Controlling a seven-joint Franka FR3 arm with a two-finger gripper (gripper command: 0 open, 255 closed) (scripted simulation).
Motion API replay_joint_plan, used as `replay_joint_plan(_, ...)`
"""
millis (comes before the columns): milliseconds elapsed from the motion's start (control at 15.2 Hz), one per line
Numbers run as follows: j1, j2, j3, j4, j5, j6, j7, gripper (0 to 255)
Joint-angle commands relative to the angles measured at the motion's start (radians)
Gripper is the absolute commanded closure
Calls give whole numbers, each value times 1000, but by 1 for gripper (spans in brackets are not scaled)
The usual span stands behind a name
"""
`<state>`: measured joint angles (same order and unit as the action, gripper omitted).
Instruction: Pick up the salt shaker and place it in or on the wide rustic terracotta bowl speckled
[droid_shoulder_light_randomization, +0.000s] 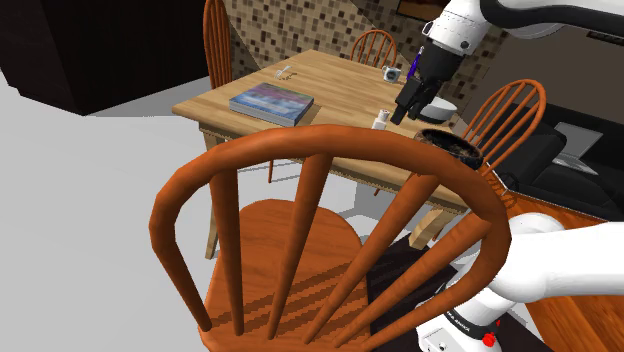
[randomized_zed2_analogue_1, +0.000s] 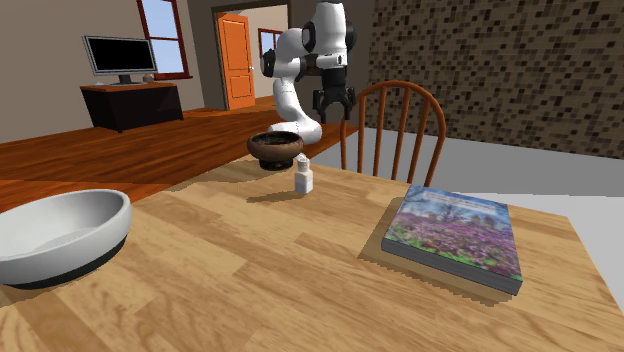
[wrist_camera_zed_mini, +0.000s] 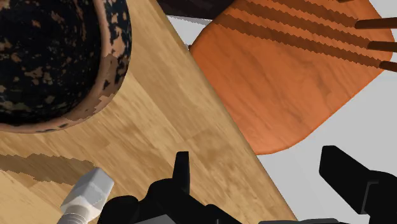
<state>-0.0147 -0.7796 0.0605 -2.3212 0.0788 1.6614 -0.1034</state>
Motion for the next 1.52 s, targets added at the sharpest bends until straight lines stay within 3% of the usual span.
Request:
replay_joint_plan(0,0,0,0,0,0,0,0,0)
replay_joint_plan(594,-49,311,-112,208,-83,35,-149,0)
replay_joint_plan(1188,-89,652,-200,518,-112,8,-288,0)
replay_joint_plan(1452,-90,650,-201,476,-113,48,-289,0)
